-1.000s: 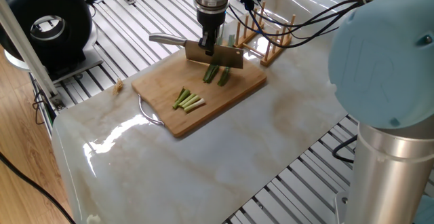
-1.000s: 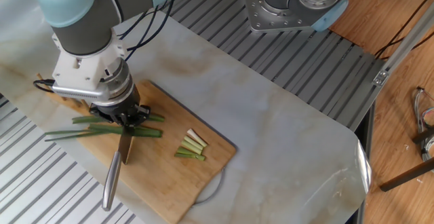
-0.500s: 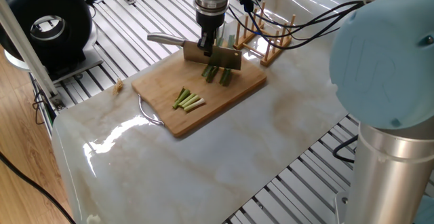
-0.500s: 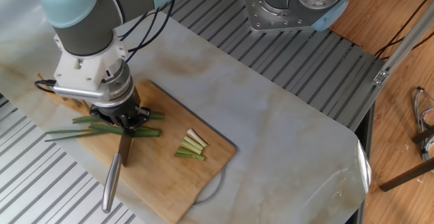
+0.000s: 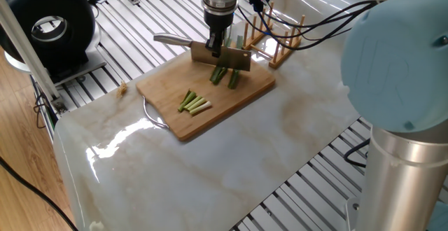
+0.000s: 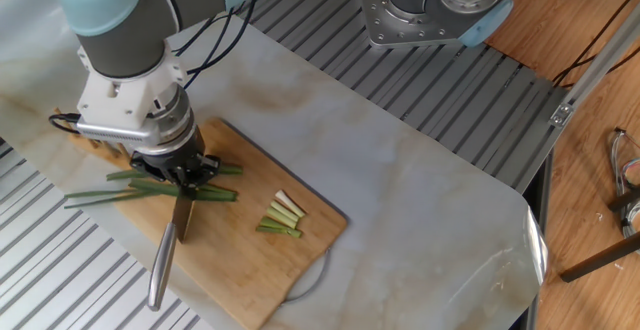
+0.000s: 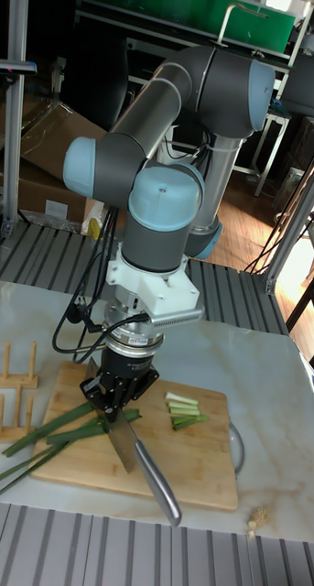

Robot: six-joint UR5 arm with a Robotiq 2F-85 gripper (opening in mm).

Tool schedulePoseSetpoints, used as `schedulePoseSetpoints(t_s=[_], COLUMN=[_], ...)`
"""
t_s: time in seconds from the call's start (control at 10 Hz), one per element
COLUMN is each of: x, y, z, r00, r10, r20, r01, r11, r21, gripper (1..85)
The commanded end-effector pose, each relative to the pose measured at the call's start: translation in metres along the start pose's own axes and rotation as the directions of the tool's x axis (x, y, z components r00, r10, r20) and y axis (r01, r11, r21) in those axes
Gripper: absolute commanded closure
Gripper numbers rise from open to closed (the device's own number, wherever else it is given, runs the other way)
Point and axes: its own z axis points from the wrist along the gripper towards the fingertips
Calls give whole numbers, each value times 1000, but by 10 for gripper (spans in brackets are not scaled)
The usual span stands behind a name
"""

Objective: Chop the green garlic

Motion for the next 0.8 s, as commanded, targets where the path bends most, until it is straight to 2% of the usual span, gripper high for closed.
schedulePoseSetpoints(t_s=[0.0,0.2,0.4,0.7], x=[-5,-4,-3,9], y=[3,-1,-2,-4], z=[-2,-4,-11,-18], r00=[1000,1000,1000,1000], r10=[13,12,8,3], r20=[12,5,-7,-25], r01=[-13,-12,-8,-3], r11=[1000,1000,1000,1000], r21=[-14,-2,-6,-11], gripper=[843,843,843,843])
